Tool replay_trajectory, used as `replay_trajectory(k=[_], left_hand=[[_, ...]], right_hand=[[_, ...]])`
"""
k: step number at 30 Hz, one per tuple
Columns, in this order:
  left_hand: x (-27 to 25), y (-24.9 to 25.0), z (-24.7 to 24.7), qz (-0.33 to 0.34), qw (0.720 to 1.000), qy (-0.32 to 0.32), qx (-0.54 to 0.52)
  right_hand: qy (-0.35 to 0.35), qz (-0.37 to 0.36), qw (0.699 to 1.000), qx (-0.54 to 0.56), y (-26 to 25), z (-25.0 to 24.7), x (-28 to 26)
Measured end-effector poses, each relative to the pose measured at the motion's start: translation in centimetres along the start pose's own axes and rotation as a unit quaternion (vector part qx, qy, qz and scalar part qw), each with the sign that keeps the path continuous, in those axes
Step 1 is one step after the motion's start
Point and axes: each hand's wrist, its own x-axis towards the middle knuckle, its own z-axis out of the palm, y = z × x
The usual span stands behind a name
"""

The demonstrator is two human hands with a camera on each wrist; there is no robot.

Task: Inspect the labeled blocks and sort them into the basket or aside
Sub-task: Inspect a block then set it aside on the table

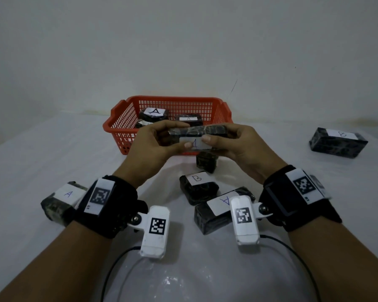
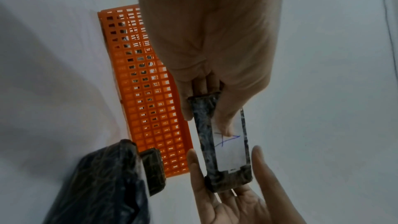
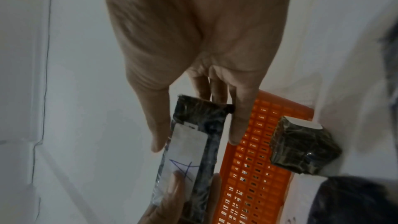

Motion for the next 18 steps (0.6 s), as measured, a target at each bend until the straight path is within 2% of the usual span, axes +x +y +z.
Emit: replay_trajectory(k=[4, 7, 10, 13, 18], left_hand=[[0.0, 0.0, 0.0, 0.030, 0.999, 0.001, 0.032], [0.1, -0.2, 0.1, 0.004, 0.999, -0.026, 0.037], [0.1, -0.3, 0.3, -0.056, 0.997, -0.041, -0.035], [0.1, -0.1, 0.5, -0.046, 0.998, -0.010, -0.033], [-0.3, 0.0, 1.0, -0.045, 0.998, -0.040, -0.025]], right_hand=[[-0.005, 0.037, 0.998, 0.044, -0.2, 0.2, 0.0], [-0.002, 0.030, 0.997, 0.068, -0.3, -0.1, -0.1], [0.014, 0.010, 0.998, 0.053, -0.2, -0.5, 0.1], [-0.006, 0.016, 0.999, 0.039, 0.0, -0.5, 0.2], [-0.004, -0.005, 1.000, -0.017, 0.2, 0.1, -0.1]])
